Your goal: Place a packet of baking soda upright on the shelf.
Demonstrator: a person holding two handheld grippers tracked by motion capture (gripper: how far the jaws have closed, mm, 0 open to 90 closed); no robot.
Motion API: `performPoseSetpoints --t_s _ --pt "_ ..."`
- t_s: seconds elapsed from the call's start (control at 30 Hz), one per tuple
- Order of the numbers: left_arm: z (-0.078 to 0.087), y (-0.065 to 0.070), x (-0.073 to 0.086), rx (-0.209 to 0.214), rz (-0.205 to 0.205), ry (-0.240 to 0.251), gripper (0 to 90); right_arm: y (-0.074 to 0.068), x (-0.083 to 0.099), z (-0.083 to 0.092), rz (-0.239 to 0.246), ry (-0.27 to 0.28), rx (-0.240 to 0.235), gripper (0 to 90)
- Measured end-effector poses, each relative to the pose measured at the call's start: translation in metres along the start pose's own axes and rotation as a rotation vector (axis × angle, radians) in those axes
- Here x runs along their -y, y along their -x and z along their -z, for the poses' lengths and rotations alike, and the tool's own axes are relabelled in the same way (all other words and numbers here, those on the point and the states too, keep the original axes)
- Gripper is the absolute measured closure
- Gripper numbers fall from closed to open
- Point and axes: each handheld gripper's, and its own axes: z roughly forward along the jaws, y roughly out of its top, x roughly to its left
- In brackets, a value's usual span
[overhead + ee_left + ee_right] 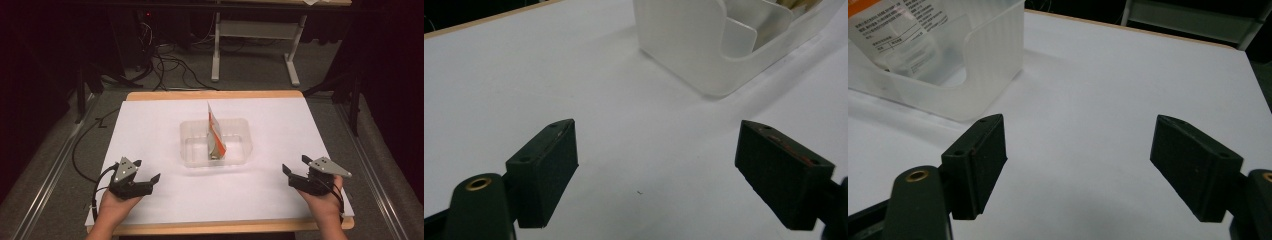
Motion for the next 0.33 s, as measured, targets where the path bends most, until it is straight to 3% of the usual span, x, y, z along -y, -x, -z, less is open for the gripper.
performPoseSetpoints --t_s 0.33 --pt "0.0018 0.0002 -0.0016 0.015 -0.015 0.006 16.6 0.0013 0.0025 0.0000 -0.033 -0.006 0.009 22.9"
